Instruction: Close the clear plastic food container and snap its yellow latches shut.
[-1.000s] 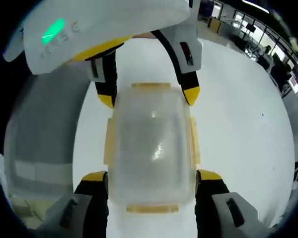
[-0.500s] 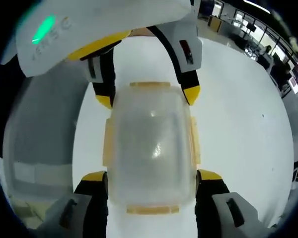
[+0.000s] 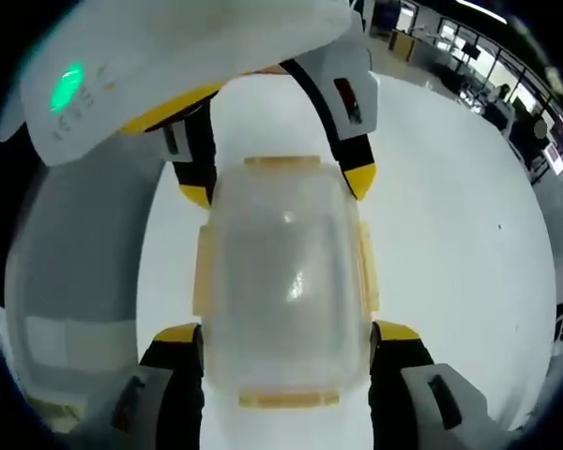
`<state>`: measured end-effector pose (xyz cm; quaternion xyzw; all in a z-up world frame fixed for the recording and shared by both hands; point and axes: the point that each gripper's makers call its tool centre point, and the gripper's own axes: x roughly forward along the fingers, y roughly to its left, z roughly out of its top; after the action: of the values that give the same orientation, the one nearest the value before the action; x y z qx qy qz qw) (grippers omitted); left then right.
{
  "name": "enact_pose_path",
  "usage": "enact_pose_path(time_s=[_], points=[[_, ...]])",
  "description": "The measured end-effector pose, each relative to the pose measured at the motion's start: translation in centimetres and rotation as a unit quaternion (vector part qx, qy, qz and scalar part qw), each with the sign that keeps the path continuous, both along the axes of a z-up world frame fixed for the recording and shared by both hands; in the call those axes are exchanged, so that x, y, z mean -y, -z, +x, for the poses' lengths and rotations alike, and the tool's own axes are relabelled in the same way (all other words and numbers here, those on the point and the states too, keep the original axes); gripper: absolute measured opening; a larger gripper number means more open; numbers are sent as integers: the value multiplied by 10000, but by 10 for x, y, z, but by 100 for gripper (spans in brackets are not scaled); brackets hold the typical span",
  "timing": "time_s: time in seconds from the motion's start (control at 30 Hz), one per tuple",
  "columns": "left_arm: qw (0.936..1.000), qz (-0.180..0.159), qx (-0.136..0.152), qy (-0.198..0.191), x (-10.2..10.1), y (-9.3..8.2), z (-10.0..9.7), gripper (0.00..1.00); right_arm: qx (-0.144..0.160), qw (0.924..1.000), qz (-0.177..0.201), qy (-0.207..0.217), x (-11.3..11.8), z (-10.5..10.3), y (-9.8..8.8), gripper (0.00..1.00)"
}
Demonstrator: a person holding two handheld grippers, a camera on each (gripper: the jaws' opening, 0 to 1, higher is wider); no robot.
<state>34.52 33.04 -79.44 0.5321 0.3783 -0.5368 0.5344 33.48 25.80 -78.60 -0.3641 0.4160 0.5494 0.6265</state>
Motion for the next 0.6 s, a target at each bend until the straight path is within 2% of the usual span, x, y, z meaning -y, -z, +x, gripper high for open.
enact_pose_path(time_s=[0.6], points=[[10000,-66,10,26,-26,0,0,74,6,9999,-65,108,-28,0,1,72]])
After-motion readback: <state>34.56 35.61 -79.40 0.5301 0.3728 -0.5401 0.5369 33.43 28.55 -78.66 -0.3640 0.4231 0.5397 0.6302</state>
